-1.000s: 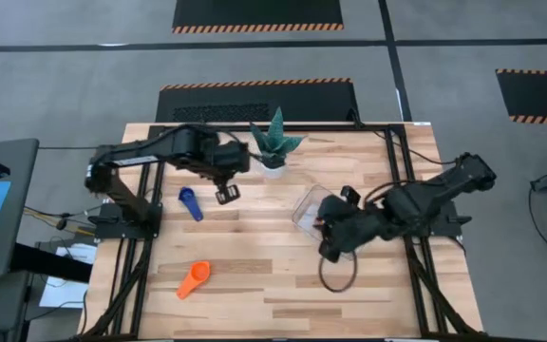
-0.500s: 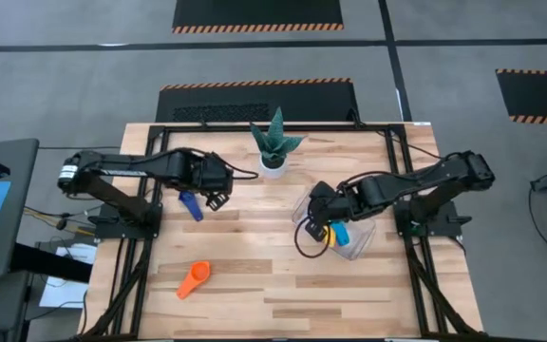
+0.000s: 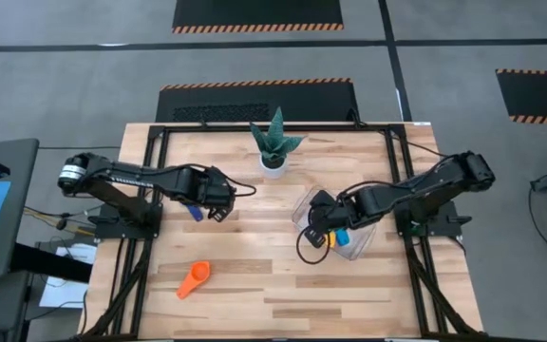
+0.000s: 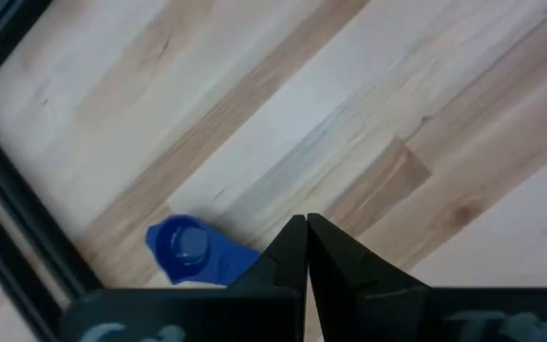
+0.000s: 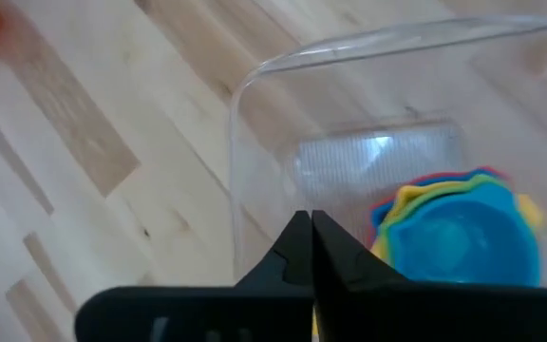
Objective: Nest measuring cups in basket
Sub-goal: Adjust the measuring cups, then stack the orange measuring cup on top of the light blue measuring cup
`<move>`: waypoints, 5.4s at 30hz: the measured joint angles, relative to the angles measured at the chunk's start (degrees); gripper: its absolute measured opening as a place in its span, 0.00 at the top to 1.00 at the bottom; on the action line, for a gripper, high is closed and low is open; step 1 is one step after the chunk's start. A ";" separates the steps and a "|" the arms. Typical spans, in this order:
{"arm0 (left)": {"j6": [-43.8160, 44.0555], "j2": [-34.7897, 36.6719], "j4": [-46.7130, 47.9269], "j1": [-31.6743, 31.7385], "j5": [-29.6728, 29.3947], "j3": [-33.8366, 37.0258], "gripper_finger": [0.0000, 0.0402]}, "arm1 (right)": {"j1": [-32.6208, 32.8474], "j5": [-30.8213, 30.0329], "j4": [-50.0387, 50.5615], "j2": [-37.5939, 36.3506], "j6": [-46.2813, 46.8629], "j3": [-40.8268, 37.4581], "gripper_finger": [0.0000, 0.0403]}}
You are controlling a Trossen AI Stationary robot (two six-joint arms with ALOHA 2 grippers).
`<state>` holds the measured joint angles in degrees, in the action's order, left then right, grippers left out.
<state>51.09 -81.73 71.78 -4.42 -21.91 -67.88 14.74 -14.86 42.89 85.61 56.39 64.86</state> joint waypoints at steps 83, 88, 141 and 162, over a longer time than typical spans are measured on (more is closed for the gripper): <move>-3.93 0.00 -9.58 -0.64 0.09 -0.09 1.00 | 11.20 5.64 8.59 7.80 7.90 0.79 0.97; -3.93 0.00 -10.23 -0.64 0.09 -0.09 1.00 | 11.15 6.00 8.07 10.88 7.03 0.81 0.98; -5.64 0.02 -12.95 -0.62 1.87 -0.09 1.00 | 14.04 -8.56 35.37 11.77 -3.31 33.70 0.94; -10.89 0.00 -3.60 -0.36 1.38 -0.09 1.00 | 34.84 -12.49 40.40 11.75 -5.89 56.33 0.94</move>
<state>40.20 -81.73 68.18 -4.78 -20.54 -67.96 49.57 -27.35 83.29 97.36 50.50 121.19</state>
